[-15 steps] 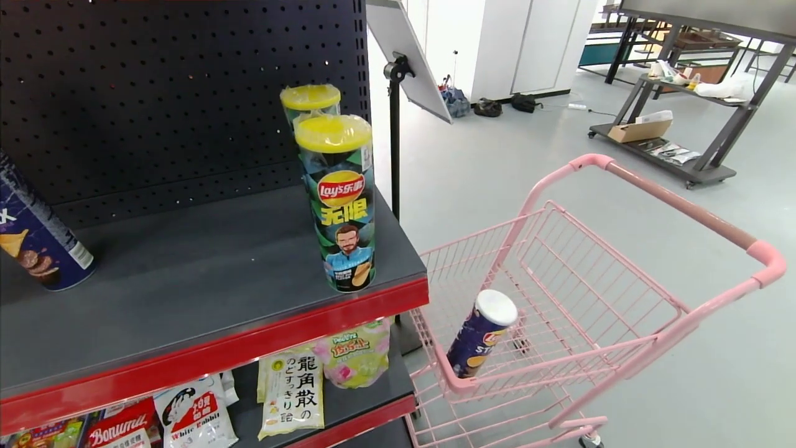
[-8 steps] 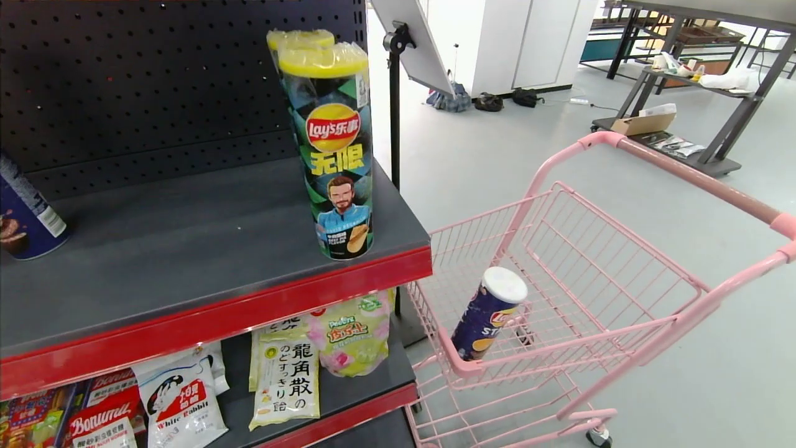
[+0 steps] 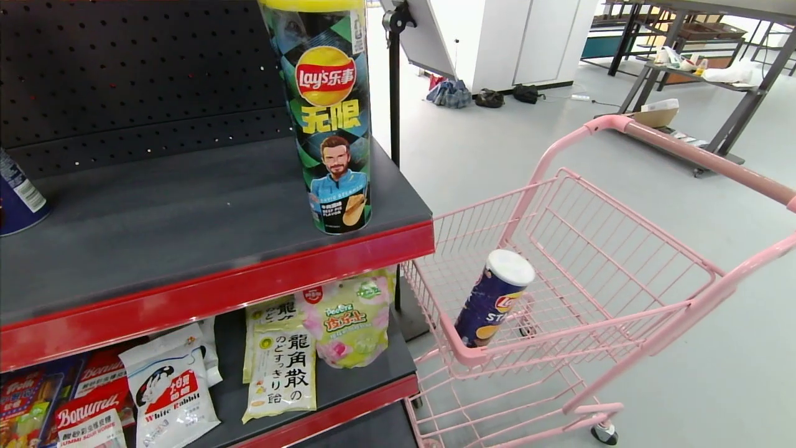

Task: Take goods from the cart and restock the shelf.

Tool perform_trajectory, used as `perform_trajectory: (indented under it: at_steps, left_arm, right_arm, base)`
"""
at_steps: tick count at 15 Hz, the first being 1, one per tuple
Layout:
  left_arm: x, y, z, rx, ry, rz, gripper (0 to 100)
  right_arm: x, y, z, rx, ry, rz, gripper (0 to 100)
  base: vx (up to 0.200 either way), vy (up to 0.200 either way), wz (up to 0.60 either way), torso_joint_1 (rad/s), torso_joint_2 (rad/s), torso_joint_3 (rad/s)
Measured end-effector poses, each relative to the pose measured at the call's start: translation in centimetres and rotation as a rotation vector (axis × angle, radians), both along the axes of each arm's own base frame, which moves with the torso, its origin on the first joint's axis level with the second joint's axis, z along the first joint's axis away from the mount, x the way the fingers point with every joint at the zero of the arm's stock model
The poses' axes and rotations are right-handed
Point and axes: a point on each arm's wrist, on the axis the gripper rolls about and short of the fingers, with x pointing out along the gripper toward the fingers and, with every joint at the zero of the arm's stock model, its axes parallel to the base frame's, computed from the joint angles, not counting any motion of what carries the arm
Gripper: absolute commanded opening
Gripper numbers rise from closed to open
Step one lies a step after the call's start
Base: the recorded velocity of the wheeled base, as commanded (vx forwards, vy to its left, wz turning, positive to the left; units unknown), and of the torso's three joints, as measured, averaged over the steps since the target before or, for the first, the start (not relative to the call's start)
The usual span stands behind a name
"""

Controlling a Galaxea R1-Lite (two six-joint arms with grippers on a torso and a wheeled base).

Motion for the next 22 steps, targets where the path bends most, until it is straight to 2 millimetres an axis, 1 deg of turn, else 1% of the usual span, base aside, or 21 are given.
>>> perform_trajectory:
  at_steps: [2,3,4,5,6,7,8,9,10,11,13,14,17,22]
  left_arm:
    - [0.0,0.0,0.0,0.001,0.000,-0.001,100]
    - [0.0,0.0,0.0,0.001,0.000,0.000,100]
    - [0.0,0.0,0.0,0.001,0.000,0.000,100]
    - [0.0,0.0,0.0,0.001,0.000,0.000,100]
    - [0.0,0.0,0.0,0.001,0.000,-0.001,100]
    - [0.0,0.0,0.0,0.001,0.000,0.000,100]
    - [0.0,0.0,0.0,0.000,0.000,-0.001,100]
    - [0.0,0.0,0.0,0.000,0.000,0.000,100]
    - [0.0,0.0,0.0,0.000,0.000,0.000,100]
    - [0.0,0.0,0.0,0.001,0.000,0.000,100]
    - [0.0,0.0,0.0,0.001,0.000,0.000,100]
    - [0.0,0.0,0.0,0.001,0.000,-0.001,100]
    - [0.0,0.0,0.0,0.001,0.000,-0.001,100]
    - [0.0,0.0,0.0,0.001,0.000,-0.001,100]
  right_arm:
    - [0.0,0.0,3.7,0.036,-0.031,0.037,100]
    - [0.6,0.1,5.7,0.041,-0.011,0.082,100]
    - [1.9,0.2,7.5,0.034,0.030,0.130,100]
    - [3.8,0.3,9.0,0.034,0.070,0.166,100]
    - [6.2,0.5,10.3,0.042,0.105,0.199,100]
    - [9.2,0.9,11.1,0.054,0.136,0.231,100]
    - [12.3,1.4,11.3,0.064,0.162,0.264,100]
    - [14.8,1.9,11.0,0.072,0.185,0.294,100]
    - [17.4,2.7,10.1,0.081,0.219,0.334,100]
    - [19.4,3.5,9.0,0.088,0.253,0.371,100]
    - [21.9,5.0,6.6,0.095,0.349,0.451,100]
    - [22.7,5.6,5.5,0.093,0.402,0.477,100]
    - [25.0,6.9,4.1,0.090,0.470,0.505,100]
    - [26.8,8.4,2.4,0.083,0.531,0.539,100]
  base:
    - [0.000,0.000,0.00,0.000,0.00,0.000]
    - [0.000,0.000,0.00,0.000,0.00,0.000]
    - [0.000,0.000,0.00,0.000,0.00,0.000]
    - [0.000,0.000,0.00,0.000,0.00,0.000]
    - [0.000,0.000,0.00,0.000,0.00,0.000]
    - [0.000,0.000,0.00,0.000,0.00,0.000]
    - [0.000,0.000,0.00,0.000,0.00,0.000]
    - [0.000,0.000,0.00,0.000,0.00,0.000]
    - [0.000,0.000,0.00,0.000,0.00,0.000]
    - [0.000,0.000,0.00,0.000,0.00,0.000]
    - [0.000,0.000,0.00,0.000,0.00,0.000]
    - [0.000,0.000,0.00,0.000,0.00,0.000]
    - [0.000,0.000,0.00,0.000,0.00,0.000]
    - [0.000,0.000,0.00,0.000,0.00,0.000]
